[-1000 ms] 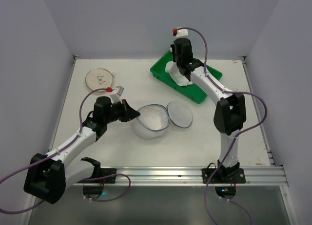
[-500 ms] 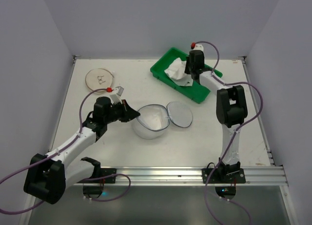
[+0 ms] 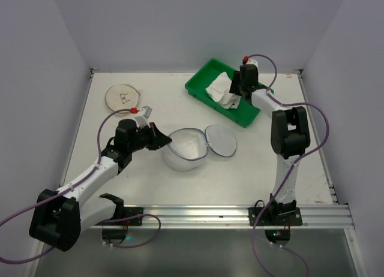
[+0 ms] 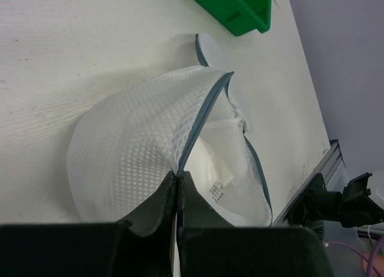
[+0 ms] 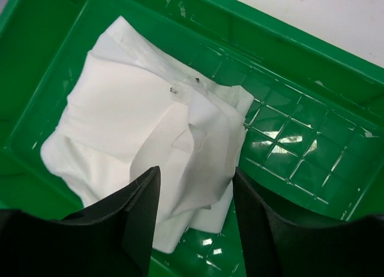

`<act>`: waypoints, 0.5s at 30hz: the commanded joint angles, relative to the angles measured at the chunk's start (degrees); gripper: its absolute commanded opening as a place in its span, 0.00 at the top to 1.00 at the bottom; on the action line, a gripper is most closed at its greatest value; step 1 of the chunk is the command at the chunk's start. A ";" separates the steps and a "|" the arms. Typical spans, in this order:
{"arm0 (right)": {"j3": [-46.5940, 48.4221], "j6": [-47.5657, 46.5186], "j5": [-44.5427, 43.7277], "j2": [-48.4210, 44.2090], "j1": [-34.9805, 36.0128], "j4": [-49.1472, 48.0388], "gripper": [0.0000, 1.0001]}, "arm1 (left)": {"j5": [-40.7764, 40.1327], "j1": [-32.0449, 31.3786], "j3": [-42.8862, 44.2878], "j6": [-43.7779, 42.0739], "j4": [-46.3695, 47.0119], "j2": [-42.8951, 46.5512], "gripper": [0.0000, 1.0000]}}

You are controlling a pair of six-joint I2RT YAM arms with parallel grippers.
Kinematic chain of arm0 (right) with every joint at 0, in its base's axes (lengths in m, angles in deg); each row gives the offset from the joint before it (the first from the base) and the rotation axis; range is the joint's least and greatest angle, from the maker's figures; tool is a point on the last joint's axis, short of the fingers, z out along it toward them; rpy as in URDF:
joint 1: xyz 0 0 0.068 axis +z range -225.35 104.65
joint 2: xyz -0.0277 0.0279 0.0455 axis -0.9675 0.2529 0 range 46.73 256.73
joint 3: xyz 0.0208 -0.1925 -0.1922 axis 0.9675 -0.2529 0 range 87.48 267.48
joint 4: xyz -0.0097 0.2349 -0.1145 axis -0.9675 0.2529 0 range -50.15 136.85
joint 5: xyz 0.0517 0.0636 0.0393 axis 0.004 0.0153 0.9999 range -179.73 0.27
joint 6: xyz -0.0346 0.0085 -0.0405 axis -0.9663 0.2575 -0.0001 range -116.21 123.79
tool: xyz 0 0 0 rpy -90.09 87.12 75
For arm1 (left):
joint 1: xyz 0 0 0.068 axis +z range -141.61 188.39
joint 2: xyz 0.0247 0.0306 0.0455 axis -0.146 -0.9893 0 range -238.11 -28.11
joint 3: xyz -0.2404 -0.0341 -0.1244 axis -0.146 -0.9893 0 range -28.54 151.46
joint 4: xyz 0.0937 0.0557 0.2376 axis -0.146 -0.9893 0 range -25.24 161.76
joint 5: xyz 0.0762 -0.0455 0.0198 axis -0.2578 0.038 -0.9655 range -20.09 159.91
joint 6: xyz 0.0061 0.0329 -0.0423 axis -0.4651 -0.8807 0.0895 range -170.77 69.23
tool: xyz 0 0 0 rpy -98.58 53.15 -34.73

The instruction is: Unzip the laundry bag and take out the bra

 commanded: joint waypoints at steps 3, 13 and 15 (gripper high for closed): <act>-0.61 0.81 2.04 -11.54 0.16 6.10 0.43 | -2.81 -0.25 0.15 -2.36 0.44 -0.84 1.00; -11.95 -1.99 16.63 -26.66 11.46 6.98 0.46 | -4.49 -0.25 0.59 -4.56 -0.44 -1.55 1.00; -16.33 -3.31 17.77 -28.96 15.61 4.97 0.45 | -4.31 -0.25 0.50 -4.74 -0.35 -1.63 1.00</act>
